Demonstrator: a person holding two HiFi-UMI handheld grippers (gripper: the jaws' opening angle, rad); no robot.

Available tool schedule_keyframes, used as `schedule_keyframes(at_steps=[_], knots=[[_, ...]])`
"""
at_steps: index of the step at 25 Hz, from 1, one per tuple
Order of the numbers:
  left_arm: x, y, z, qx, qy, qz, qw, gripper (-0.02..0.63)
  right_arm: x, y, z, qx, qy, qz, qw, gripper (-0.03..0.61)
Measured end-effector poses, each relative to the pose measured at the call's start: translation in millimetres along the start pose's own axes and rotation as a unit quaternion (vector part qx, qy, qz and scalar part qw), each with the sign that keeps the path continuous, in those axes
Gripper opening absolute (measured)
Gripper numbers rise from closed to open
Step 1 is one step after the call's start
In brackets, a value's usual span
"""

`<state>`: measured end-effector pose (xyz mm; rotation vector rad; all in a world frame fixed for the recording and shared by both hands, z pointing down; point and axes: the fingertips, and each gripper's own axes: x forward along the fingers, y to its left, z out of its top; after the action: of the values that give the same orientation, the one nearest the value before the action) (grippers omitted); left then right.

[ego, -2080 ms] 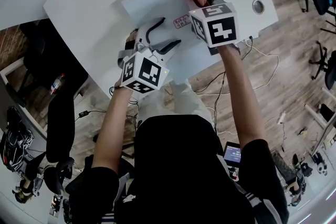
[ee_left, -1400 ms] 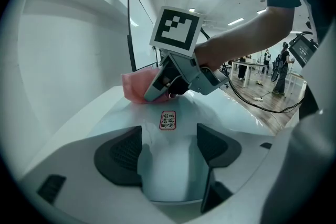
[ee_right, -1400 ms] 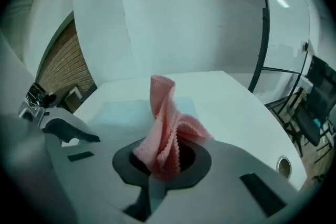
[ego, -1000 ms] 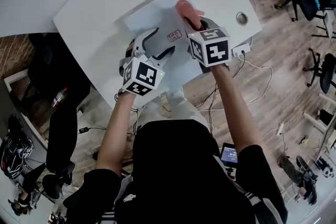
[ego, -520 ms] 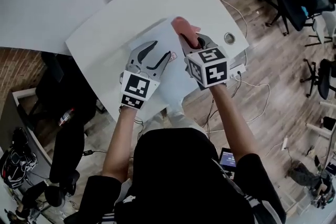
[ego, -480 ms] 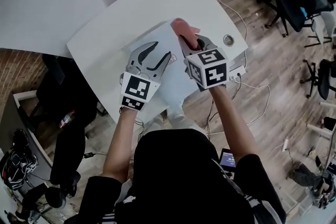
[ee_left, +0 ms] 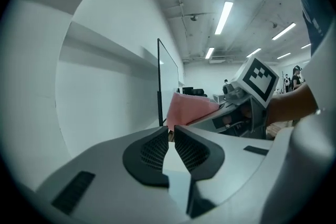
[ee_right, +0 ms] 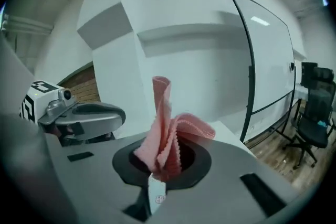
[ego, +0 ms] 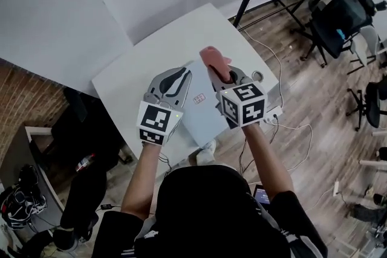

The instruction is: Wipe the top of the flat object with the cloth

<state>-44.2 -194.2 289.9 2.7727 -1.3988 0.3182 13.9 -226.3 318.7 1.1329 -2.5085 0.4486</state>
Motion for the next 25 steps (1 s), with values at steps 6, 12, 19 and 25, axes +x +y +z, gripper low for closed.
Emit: schedule_keyframes(at_steps=[6,12,19,25], knots=[[-14.1,0.2,43.3,-0.016,-0.035,0.004,0.9993,0.029,-23.1,10.3,41.3,-0.001,-0.051,0.002,0.999,0.046],[-29.9,0.0,72.0,-0.042,-0.066,0.001,0.9969,0.014,-43.9,24.6,68.5,-0.024,-0.084,-0.001,0.996,0.046],[-43.7,-8.3,85.2,-0.053,-0.091,-0.005,0.9945,0.012,-59.5,33.0,80.6,-0.024,-0.105,-0.005,0.994,0.046],[-47.0,-10.5,93.1,-0.036,-0.087,-0.001,0.9956,0.012,-65.1,37.7,78.8,-0.023,-0.106,-0.004,0.994,0.046]])
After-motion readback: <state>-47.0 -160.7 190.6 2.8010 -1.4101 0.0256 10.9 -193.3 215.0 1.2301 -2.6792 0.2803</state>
